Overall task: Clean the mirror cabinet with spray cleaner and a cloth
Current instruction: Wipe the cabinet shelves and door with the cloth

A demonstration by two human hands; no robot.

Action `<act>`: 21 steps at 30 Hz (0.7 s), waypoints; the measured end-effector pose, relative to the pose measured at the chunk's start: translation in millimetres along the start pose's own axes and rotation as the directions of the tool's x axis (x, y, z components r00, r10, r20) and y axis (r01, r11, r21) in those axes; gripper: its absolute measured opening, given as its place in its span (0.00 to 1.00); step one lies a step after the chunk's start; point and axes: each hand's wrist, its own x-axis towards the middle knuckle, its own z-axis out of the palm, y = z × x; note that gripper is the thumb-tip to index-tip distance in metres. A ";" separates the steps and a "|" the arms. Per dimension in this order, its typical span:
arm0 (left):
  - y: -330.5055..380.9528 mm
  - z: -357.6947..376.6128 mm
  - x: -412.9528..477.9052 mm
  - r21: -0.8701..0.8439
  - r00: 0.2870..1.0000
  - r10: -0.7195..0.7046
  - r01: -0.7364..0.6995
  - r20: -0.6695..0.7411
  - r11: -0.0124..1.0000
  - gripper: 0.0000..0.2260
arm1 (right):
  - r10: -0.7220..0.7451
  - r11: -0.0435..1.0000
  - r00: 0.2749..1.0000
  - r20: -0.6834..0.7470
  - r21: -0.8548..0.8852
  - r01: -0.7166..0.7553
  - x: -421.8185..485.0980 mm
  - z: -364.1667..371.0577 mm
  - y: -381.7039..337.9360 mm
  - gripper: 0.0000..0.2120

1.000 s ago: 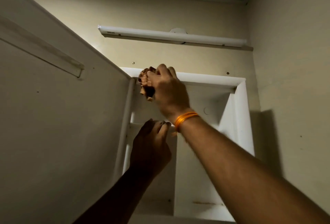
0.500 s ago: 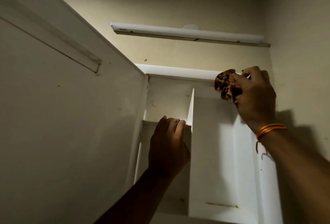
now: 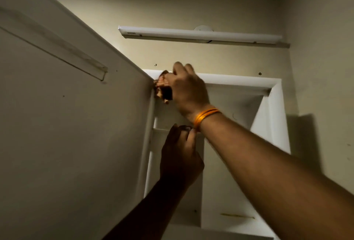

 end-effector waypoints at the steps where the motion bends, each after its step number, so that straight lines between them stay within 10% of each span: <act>1: -1.6 -0.3 0.3 -0.014 1.000 -0.006 0.007 0.011 1.000 0.13 | 0.020 0.999 1.000 0.017 0.032 -0.021 4.2 5.7 -9.9 0.16; 8: -1.9 -11.1 7.0 0.102 0.998 0.005 -0.013 0.070 0.995 0.18 | -0.024 1.000 0.996 0.084 0.003 0.024 -18.3 1.9 18.5 0.08; 15: -6.5 -2.2 3.3 0.139 0.998 0.060 -0.064 0.037 0.988 0.22 | 0.193 0.978 0.963 -0.188 0.111 -0.174 -69.1 -63.6 71.4 0.17; 21: -1.9 -1.0 3.4 0.113 1.000 0.006 -0.009 0.028 0.994 0.22 | 0.722 0.663 0.673 -0.159 0.434 -0.610 -122.9 -61.0 108.1 0.14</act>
